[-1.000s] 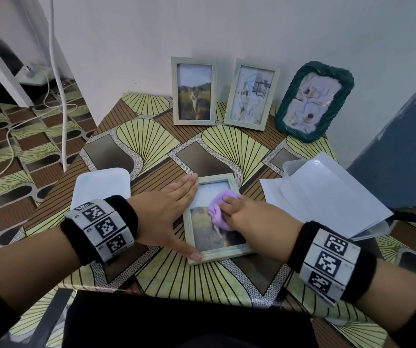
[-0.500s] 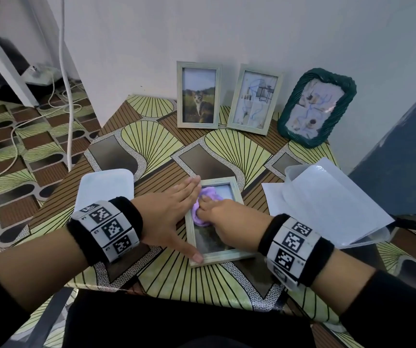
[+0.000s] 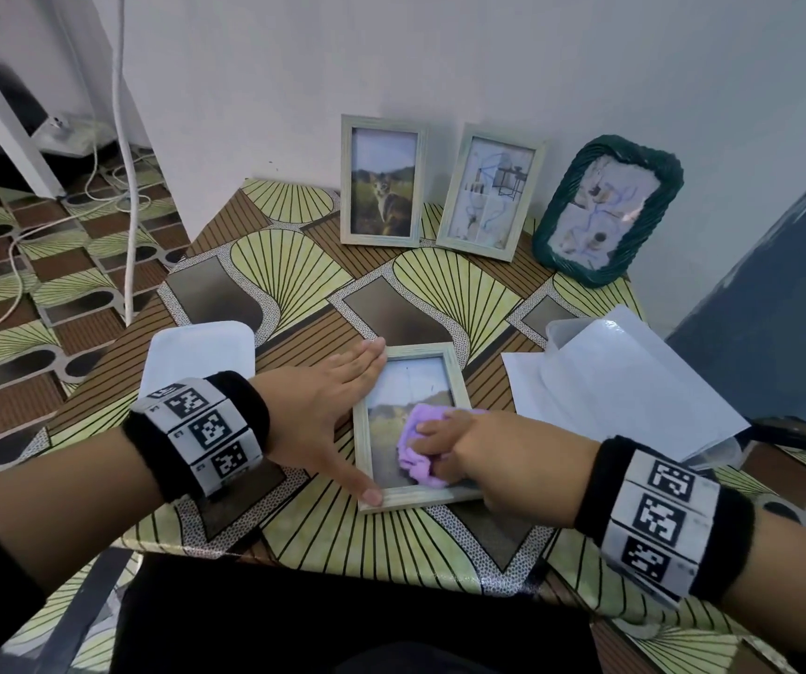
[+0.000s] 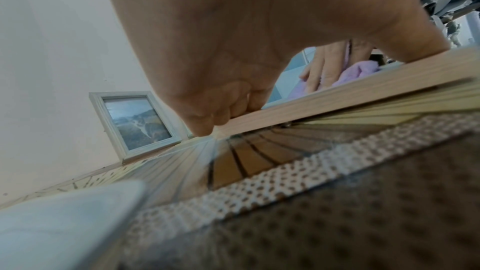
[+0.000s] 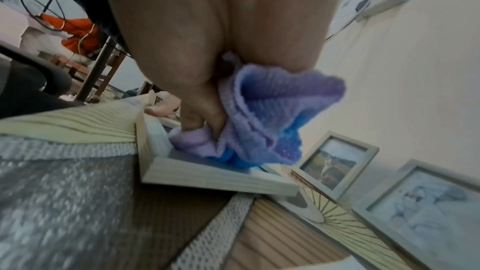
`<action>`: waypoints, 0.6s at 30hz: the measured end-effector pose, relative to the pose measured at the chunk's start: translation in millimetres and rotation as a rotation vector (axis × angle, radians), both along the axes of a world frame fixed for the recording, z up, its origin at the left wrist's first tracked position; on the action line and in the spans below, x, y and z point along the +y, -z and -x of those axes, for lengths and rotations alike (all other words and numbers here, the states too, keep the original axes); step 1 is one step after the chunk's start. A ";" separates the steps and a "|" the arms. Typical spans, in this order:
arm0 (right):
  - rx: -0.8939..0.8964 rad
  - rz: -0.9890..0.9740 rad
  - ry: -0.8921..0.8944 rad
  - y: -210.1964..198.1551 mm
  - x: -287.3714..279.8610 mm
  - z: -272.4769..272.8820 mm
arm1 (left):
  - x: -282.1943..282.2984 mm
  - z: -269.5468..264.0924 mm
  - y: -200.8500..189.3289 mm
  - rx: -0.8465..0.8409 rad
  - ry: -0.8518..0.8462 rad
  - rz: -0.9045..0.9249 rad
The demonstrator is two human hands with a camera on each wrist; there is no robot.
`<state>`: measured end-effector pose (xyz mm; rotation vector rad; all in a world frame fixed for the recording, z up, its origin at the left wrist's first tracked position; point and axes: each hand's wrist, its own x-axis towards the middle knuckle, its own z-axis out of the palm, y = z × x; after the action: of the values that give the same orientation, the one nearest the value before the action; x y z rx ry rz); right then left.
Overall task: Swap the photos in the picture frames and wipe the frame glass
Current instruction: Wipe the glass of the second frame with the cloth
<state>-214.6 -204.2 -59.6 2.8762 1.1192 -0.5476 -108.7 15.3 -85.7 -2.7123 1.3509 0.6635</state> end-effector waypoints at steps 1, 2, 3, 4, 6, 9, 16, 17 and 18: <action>-0.020 0.053 0.009 0.4 -3.0 1.2 | 0.1 0.0 -0.1 0.001 0.001 -0.001; -0.029 0.085 0.035 0.5 -5.2 2.5 | 0.0 0.0 -0.3 0.001 0.001 0.000; -0.031 0.086 0.065 0.6 -6.6 3.4 | -0.2 0.0 -0.8 0.002 0.002 0.001; -0.044 0.075 0.069 1.8 -8.1 3.9 | -0.3 0.2 -1.1 0.002 0.003 0.003; -0.140 0.102 0.023 4.5 -5.9 2.7 | -0.4 0.4 -1.3 0.003 0.003 0.009; -0.220 0.152 -0.005 9.5 -3.6 -4.7 | -0.9 1.3 -1.3 0.007 0.004 0.006; -0.099 0.088 0.201 9.1 6.2 -34.2 | -1.6 -0.4 0.0 0.028 -0.003 -0.003; -0.094 0.100 0.212 9.6 10.5 -38.5 | -2.0 -0.6 0.3 0.029 -0.001 -0.004; -0.079 0.103 0.234 10.0 14.6 -42.8 | -2.4 -0.9 0.8 0.028 0.000 -0.002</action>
<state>-171.8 -189.6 -69.6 2.9264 0.7264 -0.4757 -107.8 12.9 -86.5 -2.7118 1.3547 0.7052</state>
